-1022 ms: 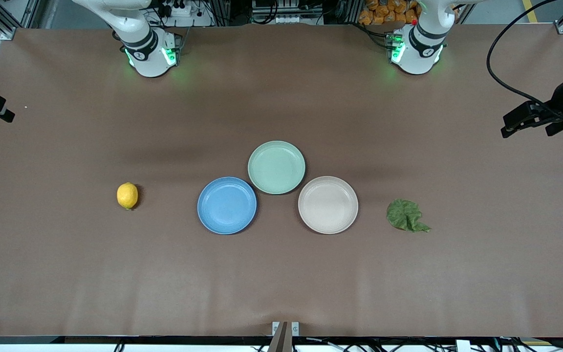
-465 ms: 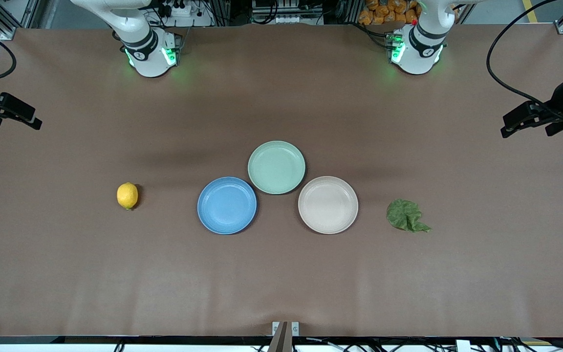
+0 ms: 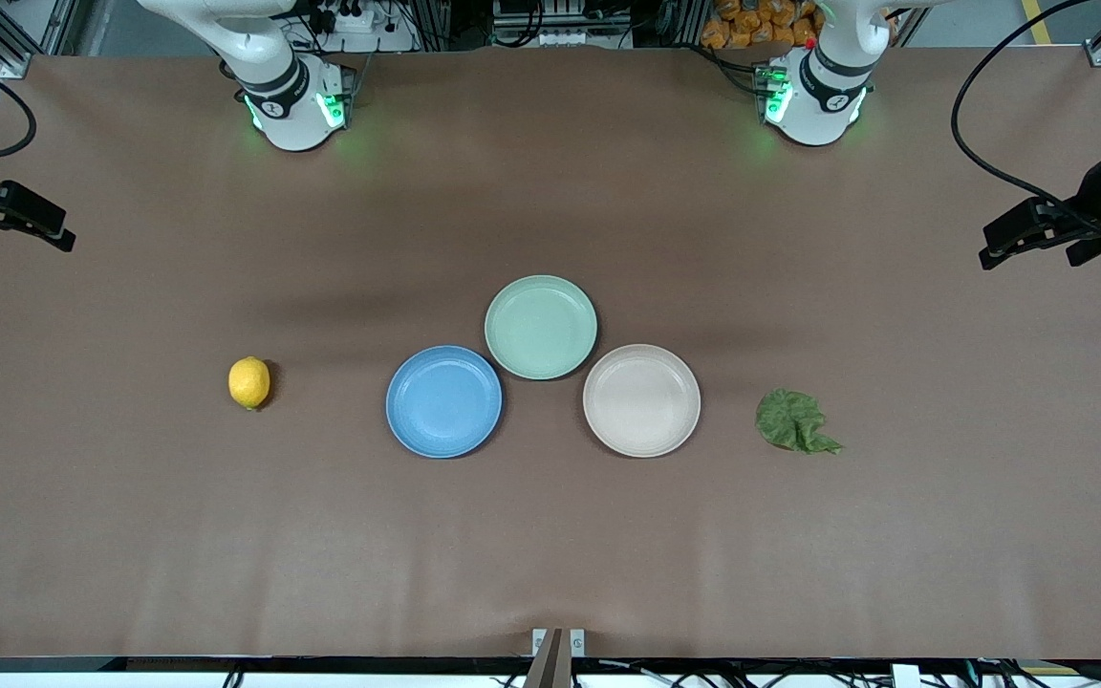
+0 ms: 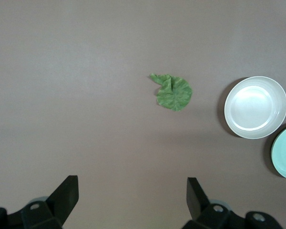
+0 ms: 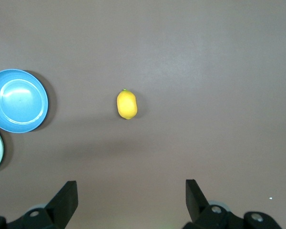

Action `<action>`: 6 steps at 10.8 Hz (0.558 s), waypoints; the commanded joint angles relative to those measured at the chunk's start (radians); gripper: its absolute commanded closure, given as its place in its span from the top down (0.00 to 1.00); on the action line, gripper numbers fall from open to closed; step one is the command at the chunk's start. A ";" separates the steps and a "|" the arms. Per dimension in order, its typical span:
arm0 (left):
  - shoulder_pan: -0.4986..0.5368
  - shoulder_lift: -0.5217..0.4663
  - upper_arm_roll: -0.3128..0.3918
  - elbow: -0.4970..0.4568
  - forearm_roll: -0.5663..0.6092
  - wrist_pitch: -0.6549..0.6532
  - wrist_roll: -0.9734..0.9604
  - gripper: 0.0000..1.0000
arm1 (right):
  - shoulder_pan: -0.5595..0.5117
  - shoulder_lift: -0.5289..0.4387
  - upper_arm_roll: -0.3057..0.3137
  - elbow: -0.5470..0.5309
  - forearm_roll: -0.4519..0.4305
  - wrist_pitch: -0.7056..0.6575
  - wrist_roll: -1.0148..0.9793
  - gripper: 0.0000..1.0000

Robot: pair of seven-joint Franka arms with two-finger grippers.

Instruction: Pick lemon and lettuce from blue and beige plates

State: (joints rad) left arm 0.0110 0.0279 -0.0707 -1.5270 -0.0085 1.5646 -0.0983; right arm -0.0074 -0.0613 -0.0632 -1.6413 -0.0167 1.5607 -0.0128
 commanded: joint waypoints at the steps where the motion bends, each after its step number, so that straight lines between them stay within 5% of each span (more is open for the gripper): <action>1: 0.000 -0.005 0.000 -0.001 0.001 -0.008 0.028 1.00 | 0.024 0.020 -0.003 0.011 -0.026 -0.005 0.000 1.00; 6: -0.002 -0.005 -0.001 -0.008 0.001 -0.008 0.028 1.00 | 0.026 0.063 0.000 0.056 -0.025 -0.005 0.008 1.00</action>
State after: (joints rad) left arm 0.0107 0.0282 -0.0721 -1.5291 -0.0085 1.5646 -0.0983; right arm 0.0106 -0.0288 -0.0625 -1.6340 -0.0213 1.5648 -0.0131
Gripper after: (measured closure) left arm 0.000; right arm 0.000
